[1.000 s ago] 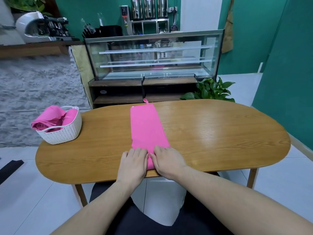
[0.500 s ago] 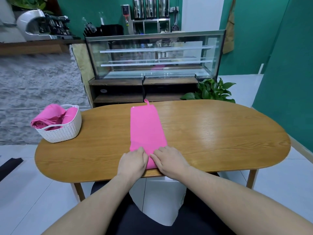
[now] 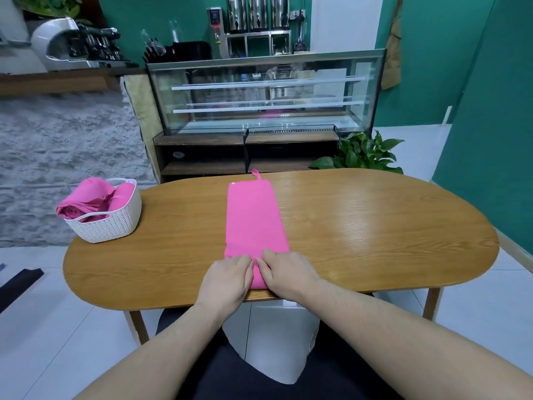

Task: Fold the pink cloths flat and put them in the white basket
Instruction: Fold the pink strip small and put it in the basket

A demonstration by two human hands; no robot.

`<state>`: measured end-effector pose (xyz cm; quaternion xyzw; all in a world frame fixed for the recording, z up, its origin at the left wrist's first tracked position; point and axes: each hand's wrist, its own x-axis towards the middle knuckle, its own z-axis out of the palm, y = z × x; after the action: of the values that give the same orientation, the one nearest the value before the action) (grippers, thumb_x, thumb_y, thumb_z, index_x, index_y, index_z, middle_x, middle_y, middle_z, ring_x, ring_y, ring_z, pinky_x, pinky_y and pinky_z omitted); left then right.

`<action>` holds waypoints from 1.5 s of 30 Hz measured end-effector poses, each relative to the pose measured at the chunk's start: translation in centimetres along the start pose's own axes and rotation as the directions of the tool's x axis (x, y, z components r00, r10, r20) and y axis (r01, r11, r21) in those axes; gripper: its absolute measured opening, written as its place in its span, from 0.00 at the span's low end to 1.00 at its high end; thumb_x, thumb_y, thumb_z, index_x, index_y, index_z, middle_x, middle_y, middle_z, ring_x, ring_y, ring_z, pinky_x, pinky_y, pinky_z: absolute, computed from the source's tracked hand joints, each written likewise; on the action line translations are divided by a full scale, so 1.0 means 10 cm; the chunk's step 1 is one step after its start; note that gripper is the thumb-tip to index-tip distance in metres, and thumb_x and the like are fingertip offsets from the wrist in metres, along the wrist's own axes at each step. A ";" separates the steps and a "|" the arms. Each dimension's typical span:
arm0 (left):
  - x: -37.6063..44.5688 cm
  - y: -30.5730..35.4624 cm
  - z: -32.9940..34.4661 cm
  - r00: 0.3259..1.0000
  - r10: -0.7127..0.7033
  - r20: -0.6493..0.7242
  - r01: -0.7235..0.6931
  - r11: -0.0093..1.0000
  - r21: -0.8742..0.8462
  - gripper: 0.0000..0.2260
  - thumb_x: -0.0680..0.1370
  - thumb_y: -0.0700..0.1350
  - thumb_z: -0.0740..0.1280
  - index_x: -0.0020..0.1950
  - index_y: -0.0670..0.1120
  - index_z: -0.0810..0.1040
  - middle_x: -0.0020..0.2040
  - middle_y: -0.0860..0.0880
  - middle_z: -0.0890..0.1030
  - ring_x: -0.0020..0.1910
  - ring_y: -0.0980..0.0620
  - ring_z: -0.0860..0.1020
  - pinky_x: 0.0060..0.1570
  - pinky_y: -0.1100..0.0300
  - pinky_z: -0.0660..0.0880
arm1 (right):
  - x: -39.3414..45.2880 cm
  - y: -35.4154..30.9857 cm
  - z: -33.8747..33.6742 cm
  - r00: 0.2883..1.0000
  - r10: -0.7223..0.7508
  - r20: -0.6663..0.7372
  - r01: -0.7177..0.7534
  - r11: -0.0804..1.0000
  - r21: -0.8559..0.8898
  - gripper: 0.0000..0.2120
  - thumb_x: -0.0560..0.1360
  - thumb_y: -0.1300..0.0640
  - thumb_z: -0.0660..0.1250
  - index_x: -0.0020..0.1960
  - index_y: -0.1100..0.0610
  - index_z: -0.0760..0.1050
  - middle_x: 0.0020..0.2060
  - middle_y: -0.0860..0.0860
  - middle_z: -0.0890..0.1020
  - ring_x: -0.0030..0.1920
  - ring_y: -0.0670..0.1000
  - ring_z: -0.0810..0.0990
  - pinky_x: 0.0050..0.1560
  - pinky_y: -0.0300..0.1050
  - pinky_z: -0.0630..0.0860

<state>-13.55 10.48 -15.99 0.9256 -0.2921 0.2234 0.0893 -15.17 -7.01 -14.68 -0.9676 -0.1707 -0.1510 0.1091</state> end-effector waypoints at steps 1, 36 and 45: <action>0.00 0.00 0.00 0.999 -0.029 0.015 0.029 1.000 -0.002 0.11 0.80 0.47 0.53 0.38 0.49 0.66 0.29 0.50 0.71 0.27 0.44 0.71 0.26 0.50 0.69 | -0.01 0.00 0.02 0.998 -0.023 -0.053 0.023 1.000 0.002 0.18 0.83 0.46 0.51 0.47 0.57 0.72 0.42 0.56 0.81 0.45 0.61 0.79 0.41 0.51 0.69; 0.19 0.01 0.00 0.964 -0.213 0.160 0.213 0.977 0.016 0.23 0.79 0.56 0.44 0.44 0.46 0.75 0.44 0.46 0.75 0.42 0.41 0.77 0.40 0.50 0.71 | -0.06 0.04 0.15 0.941 -0.131 -0.313 0.076 0.980 -0.184 0.14 0.80 0.51 0.56 0.40 0.56 0.71 0.35 0.53 0.74 0.37 0.55 0.71 0.40 0.50 0.69; 0.01 -0.06 0.13 0.997 -0.042 -0.063 0.050 0.989 0.139 0.15 0.83 0.51 0.52 0.48 0.50 0.77 0.43 0.52 0.75 0.42 0.47 0.75 0.44 0.51 0.72 | 0.12 0.01 -0.02 0.998 0.067 0.010 -0.068 0.996 0.057 0.17 0.83 0.50 0.52 0.48 0.60 0.74 0.45 0.60 0.81 0.48 0.62 0.78 0.50 0.54 0.73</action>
<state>-12.62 10.53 -17.09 0.9291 -0.2513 0.2687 0.0379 -14.13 -6.78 -14.10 -0.9699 -0.1427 -0.1383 0.1411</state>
